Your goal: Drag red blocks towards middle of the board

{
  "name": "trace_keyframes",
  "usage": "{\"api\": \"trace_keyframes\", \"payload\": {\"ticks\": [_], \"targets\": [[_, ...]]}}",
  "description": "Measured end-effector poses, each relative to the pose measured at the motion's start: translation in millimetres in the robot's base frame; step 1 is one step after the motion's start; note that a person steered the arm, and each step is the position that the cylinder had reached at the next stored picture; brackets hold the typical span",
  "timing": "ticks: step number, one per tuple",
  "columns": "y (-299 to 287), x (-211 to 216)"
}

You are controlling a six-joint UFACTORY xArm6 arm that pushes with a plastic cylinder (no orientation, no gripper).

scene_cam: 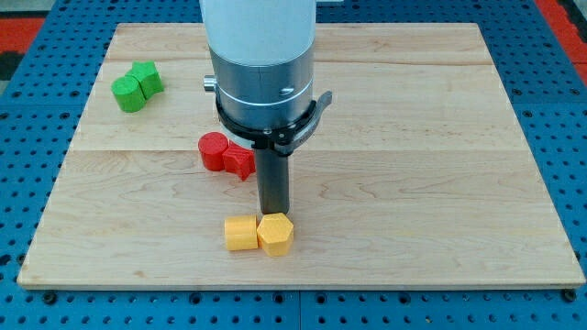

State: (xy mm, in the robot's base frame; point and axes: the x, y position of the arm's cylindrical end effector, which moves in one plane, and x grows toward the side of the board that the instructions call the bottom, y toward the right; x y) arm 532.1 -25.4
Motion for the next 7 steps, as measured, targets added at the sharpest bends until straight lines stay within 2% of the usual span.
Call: {"api": "trace_keyframes", "payload": {"ticks": [1, 2, 3, 5, 6, 7], "targets": [[0.0, -1.0], [-18.2, -22.5], [-39.7, -53.2], [-28.5, -115.8], [-28.1, -87.4], [-84.5, -68.8]]}}
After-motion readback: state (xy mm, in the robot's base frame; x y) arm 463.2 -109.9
